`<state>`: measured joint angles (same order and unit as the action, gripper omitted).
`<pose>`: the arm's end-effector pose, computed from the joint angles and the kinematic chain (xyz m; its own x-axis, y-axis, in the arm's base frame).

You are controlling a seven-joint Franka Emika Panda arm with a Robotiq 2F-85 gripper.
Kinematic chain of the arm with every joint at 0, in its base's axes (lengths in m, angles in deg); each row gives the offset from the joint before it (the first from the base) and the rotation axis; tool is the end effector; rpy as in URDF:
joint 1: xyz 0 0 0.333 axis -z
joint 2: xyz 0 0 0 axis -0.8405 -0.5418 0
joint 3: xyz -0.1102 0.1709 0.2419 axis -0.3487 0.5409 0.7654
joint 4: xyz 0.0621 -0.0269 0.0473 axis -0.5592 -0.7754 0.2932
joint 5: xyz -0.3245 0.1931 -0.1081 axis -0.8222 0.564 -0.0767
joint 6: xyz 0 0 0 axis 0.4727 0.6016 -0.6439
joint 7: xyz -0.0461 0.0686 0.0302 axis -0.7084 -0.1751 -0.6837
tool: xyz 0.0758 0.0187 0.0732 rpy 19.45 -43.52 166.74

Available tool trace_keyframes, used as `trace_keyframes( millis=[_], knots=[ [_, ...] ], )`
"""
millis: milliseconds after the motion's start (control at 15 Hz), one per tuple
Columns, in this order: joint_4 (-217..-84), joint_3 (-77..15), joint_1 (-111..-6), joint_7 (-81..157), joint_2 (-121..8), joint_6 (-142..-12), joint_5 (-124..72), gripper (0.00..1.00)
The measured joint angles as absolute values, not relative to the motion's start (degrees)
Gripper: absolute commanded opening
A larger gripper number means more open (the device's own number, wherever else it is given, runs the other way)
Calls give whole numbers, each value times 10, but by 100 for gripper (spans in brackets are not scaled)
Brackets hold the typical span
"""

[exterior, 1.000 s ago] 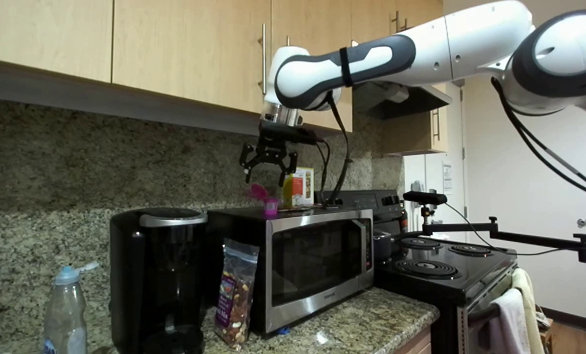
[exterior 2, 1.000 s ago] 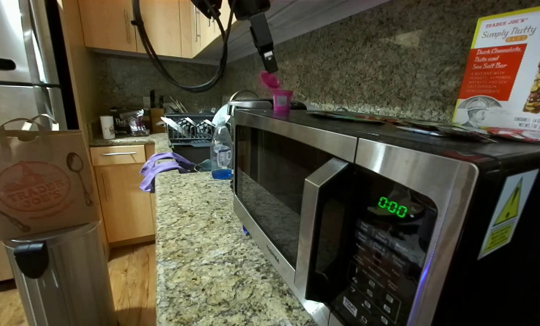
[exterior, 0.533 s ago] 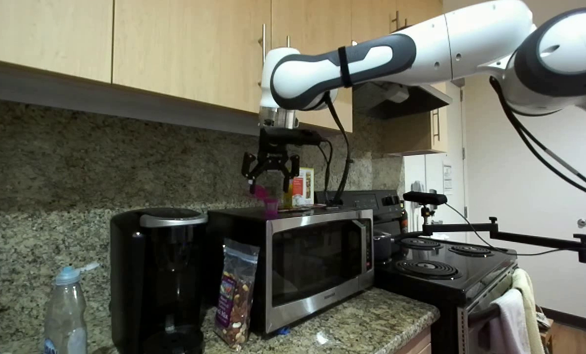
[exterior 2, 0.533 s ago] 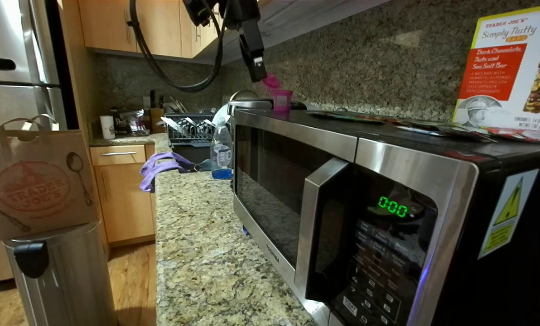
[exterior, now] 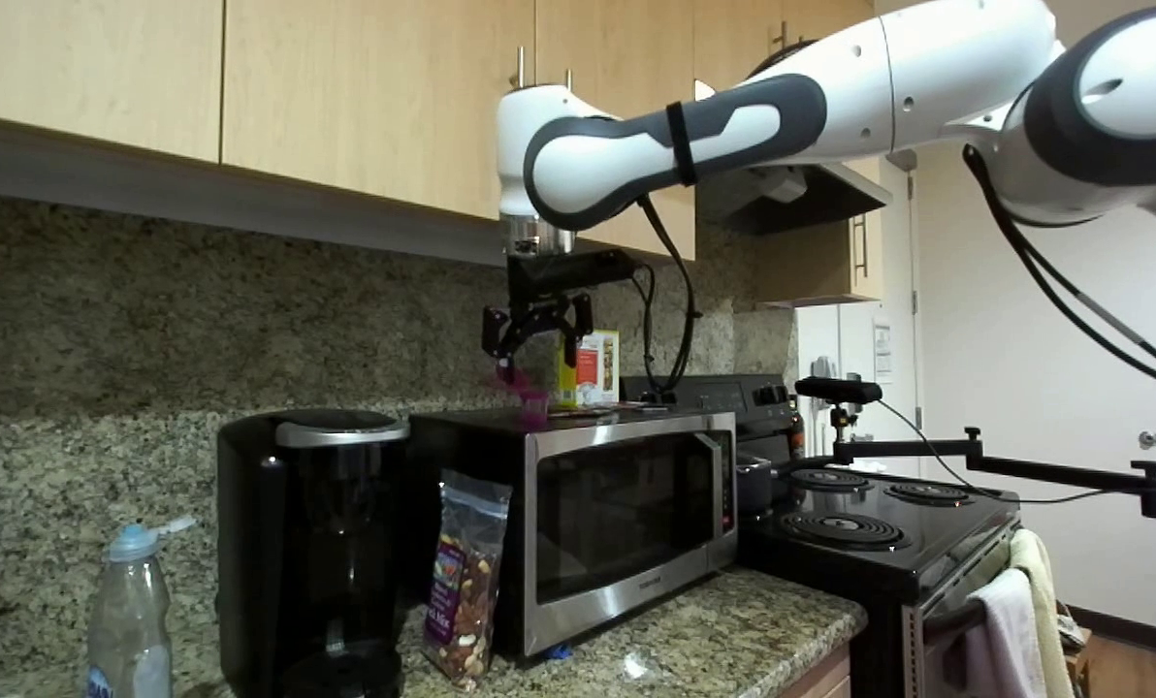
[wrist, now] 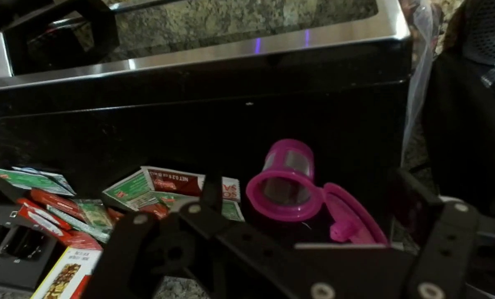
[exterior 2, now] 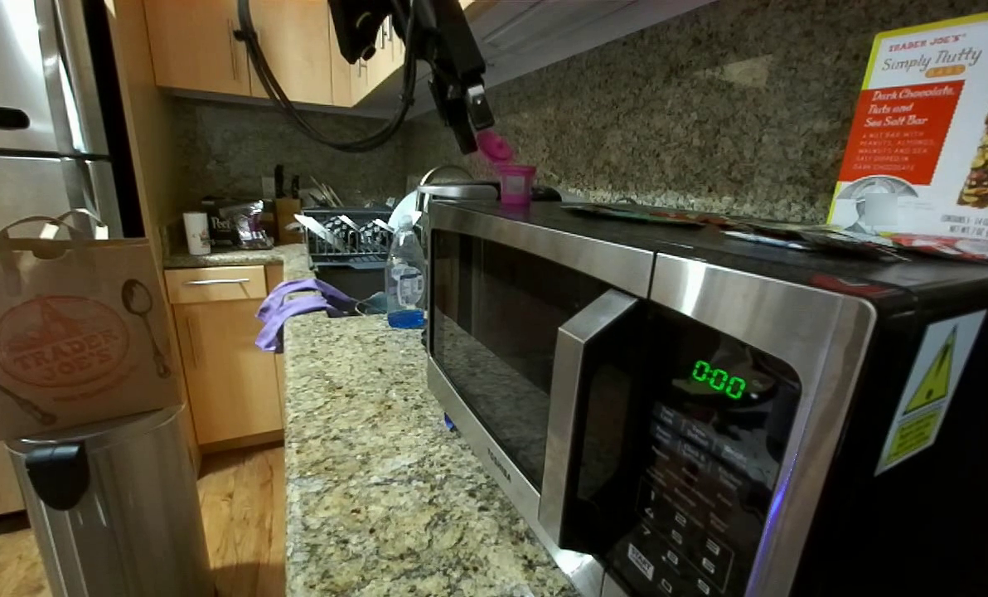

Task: Put the pink object on the counter top

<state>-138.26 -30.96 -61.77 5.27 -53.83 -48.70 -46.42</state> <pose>0.6535 -0.0173 0.5950 0.8004 -0.4511 0.3948 -0.5574 -0.8024 0.2133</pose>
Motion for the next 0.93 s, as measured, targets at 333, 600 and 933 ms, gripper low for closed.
trace_keyframes(
  millis=[333,600,933],
  knots=[
    [-1383,-311,-619,46,-538,-491,-469,100],
    [-1377,-317,-623,28,-540,-492,-570,100],
    [-1365,-306,-645,36,-556,-509,-613,100]
  ],
)
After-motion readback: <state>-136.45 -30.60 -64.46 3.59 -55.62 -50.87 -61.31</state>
